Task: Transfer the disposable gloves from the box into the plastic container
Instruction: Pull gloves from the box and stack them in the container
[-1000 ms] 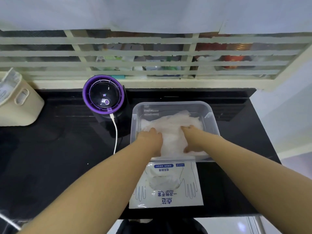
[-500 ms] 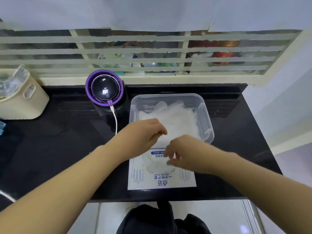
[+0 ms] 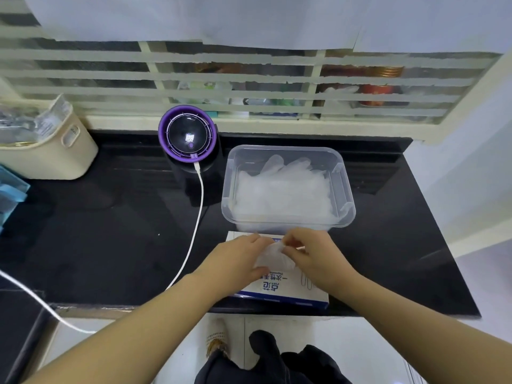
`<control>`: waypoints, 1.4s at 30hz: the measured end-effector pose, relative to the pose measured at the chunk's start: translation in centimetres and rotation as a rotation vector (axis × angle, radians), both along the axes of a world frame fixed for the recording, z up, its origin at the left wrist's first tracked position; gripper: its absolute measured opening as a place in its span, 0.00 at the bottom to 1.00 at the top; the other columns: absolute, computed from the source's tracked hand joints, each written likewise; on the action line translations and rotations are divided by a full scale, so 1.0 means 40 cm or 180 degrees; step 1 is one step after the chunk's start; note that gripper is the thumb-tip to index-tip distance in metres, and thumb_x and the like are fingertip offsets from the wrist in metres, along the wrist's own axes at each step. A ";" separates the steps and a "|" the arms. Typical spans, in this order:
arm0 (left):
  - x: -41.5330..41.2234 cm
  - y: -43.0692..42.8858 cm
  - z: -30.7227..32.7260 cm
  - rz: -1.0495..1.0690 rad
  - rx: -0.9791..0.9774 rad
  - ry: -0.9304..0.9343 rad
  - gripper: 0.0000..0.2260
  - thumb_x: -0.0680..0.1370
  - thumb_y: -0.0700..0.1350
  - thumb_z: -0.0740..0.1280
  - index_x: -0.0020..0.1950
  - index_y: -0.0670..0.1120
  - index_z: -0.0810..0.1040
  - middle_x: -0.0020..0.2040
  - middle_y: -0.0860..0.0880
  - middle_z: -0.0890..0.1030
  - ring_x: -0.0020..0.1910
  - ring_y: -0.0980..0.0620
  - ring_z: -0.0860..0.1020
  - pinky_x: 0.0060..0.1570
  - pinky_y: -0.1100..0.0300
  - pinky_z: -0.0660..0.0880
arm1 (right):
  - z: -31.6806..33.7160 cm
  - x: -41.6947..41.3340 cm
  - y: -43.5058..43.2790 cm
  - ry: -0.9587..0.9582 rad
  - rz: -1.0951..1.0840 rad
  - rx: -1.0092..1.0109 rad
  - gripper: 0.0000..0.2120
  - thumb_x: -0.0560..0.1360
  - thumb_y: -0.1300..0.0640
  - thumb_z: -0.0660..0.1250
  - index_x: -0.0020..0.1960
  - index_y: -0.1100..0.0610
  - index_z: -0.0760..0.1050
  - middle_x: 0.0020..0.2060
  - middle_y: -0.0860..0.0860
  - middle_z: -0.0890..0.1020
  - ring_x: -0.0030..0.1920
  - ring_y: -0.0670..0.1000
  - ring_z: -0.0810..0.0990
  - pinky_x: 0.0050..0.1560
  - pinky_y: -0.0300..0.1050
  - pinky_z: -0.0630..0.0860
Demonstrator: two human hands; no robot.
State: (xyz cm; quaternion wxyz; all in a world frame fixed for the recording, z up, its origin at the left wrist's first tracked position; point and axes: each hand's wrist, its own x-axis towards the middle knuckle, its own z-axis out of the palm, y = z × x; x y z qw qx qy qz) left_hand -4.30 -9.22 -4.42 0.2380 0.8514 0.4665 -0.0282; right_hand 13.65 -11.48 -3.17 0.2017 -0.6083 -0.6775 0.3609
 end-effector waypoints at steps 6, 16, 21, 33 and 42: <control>0.021 -0.001 -0.022 0.0237 0.0015 -0.0160 0.24 0.76 0.56 0.66 0.71 0.59 0.65 0.65 0.59 0.73 0.62 0.55 0.73 0.55 0.57 0.73 | -0.014 0.017 -0.020 0.0348 -0.0514 -0.0116 0.03 0.77 0.57 0.66 0.45 0.51 0.76 0.39 0.40 0.79 0.41 0.37 0.76 0.41 0.24 0.70; -0.003 0.012 -0.049 0.0111 -0.0441 -0.0714 0.29 0.70 0.53 0.75 0.68 0.60 0.70 0.61 0.59 0.76 0.60 0.58 0.72 0.60 0.59 0.71 | -0.020 0.036 -0.011 0.0083 -0.0004 -0.0817 0.12 0.75 0.53 0.68 0.58 0.47 0.75 0.48 0.39 0.76 0.51 0.43 0.76 0.52 0.38 0.74; -0.012 -0.006 -0.084 -0.0018 -0.0208 -0.0429 0.30 0.72 0.56 0.72 0.71 0.55 0.66 0.66 0.58 0.71 0.68 0.57 0.63 0.74 0.56 0.52 | -0.019 0.027 -0.014 0.0034 -0.0145 -0.0608 0.10 0.74 0.50 0.69 0.44 0.57 0.80 0.41 0.51 0.82 0.42 0.49 0.79 0.47 0.45 0.77; -0.007 0.000 -0.094 -0.0119 0.0124 0.0002 0.28 0.72 0.65 0.66 0.67 0.52 0.71 0.58 0.58 0.73 0.65 0.56 0.66 0.75 0.56 0.45 | 0.032 0.028 -0.015 0.0011 -0.0029 0.0044 0.10 0.73 0.49 0.70 0.38 0.53 0.74 0.38 0.48 0.82 0.42 0.45 0.79 0.47 0.32 0.75; -0.004 -0.011 -0.076 -0.0131 0.0067 0.0044 0.23 0.74 0.60 0.68 0.64 0.51 0.71 0.64 0.56 0.72 0.68 0.55 0.64 0.76 0.51 0.44 | 0.105 0.095 -0.003 -0.0092 -0.0273 0.0140 0.04 0.73 0.51 0.69 0.41 0.49 0.77 0.36 0.42 0.80 0.37 0.41 0.79 0.38 0.24 0.72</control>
